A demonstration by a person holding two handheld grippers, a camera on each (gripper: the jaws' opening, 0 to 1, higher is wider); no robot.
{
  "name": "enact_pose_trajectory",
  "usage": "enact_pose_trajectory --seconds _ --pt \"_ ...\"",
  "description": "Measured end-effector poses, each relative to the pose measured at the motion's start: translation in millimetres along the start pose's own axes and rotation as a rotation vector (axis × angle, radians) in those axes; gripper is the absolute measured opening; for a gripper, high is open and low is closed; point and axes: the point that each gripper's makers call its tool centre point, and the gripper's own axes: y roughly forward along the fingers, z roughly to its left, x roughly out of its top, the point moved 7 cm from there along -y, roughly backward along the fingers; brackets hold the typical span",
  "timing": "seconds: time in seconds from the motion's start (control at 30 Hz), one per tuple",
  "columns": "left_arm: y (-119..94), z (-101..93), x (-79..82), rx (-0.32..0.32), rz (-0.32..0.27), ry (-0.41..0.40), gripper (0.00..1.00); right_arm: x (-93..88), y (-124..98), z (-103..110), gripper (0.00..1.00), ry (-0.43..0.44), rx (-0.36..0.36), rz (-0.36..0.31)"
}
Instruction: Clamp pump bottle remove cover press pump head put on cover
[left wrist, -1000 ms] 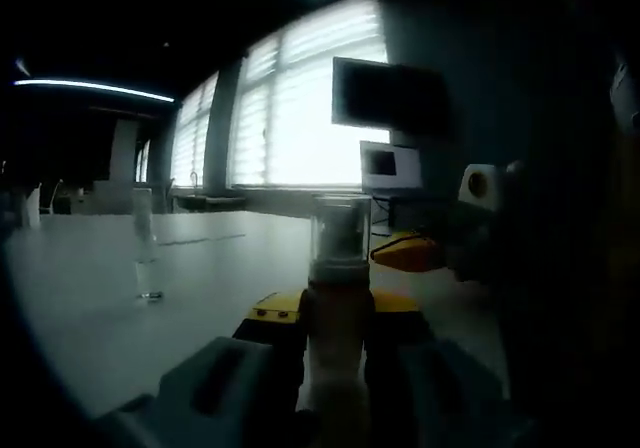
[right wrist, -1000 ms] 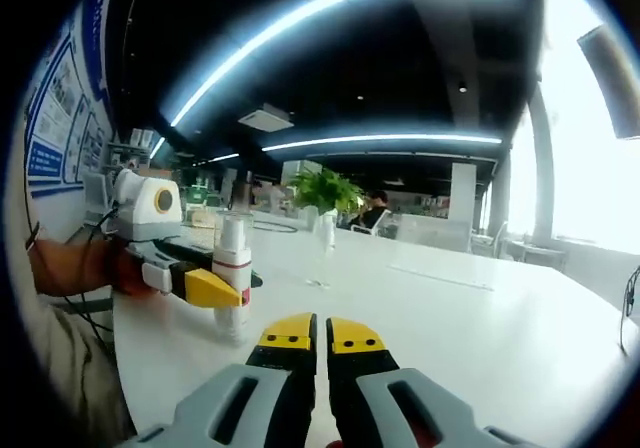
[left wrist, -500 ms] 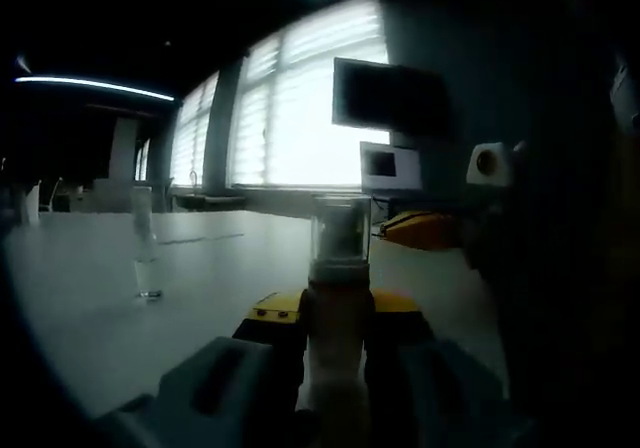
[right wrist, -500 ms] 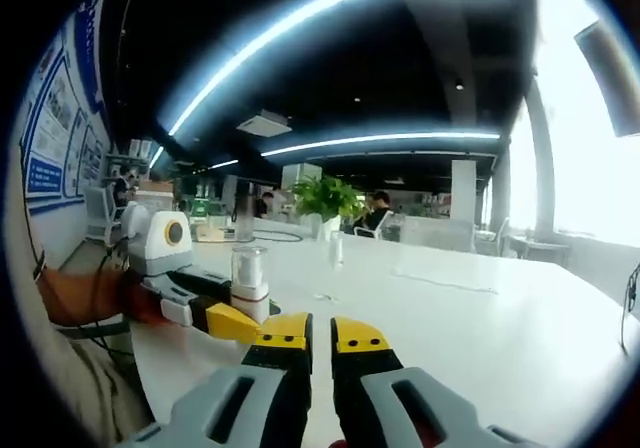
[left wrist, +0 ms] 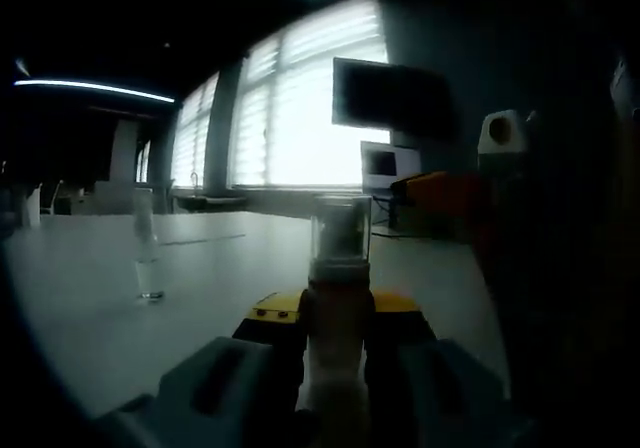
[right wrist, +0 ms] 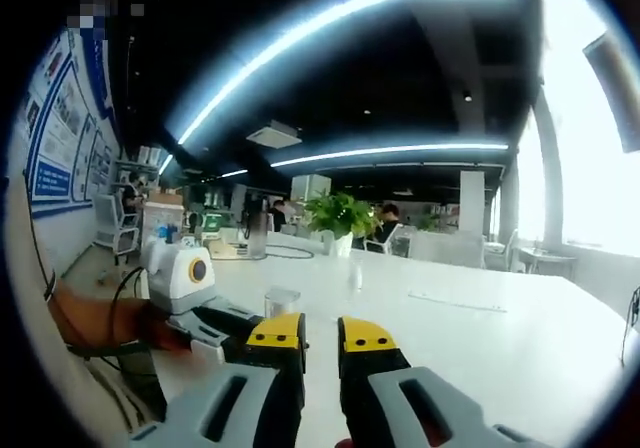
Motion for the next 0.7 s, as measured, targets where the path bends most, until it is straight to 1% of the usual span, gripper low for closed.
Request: enact_pose_trajectory --seconds 0.37,0.53,0.7 --pt "0.4 0.1 -0.3 0.001 0.003 0.001 0.13 11.8 10.4 13.1 0.13 0.002 0.037 -0.006" --pt "0.5 1.0 -0.7 0.001 0.004 0.002 0.13 11.8 19.1 21.0 0.18 -0.011 0.049 0.012" --pt "0.9 0.1 -0.7 0.001 0.006 0.001 0.13 13.1 26.1 25.8 0.18 -0.011 0.061 0.020"
